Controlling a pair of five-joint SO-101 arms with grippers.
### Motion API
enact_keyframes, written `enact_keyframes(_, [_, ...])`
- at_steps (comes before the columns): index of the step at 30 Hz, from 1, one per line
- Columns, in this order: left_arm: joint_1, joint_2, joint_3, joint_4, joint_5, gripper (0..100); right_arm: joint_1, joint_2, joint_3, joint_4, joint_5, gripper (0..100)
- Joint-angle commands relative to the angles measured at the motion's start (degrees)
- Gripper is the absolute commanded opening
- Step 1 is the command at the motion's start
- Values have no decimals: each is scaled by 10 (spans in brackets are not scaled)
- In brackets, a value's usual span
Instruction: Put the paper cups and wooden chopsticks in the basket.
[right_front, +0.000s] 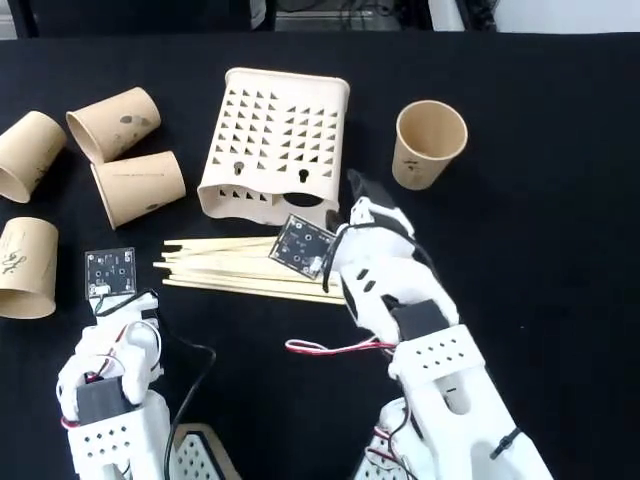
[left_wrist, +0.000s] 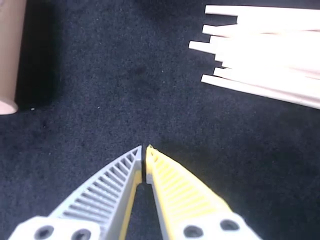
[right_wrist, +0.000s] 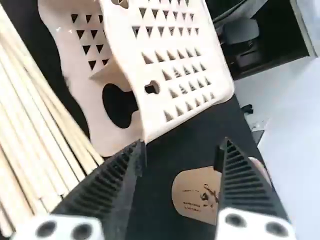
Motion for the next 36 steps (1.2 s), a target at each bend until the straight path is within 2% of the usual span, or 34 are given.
enact_keyframes(1, [2,-3,10,2,0,30,4,1,-12,11,-40,240])
enact_keyframes(5, [2,-3,10,2,0,30,2,-2,-42,109,-60,240])
enact_keyframes(11, [2,-3,10,2,0,30,-9,0,-83,201,-60,240])
enact_keyframes(17, [2,-3,10,2,0,30,-42,13,-53,117,-76,240])
enact_keyframes(22, [2,-3,10,2,0,30,-59,115,-85,79,-100,240])
enact_keyframes(29, [2,-3,10,2,0,30,-57,284,-170,18,-96,237])
enact_keyframes(36, [2,-3,10,2,0,30,-26,311,-181,-44,-76,237])
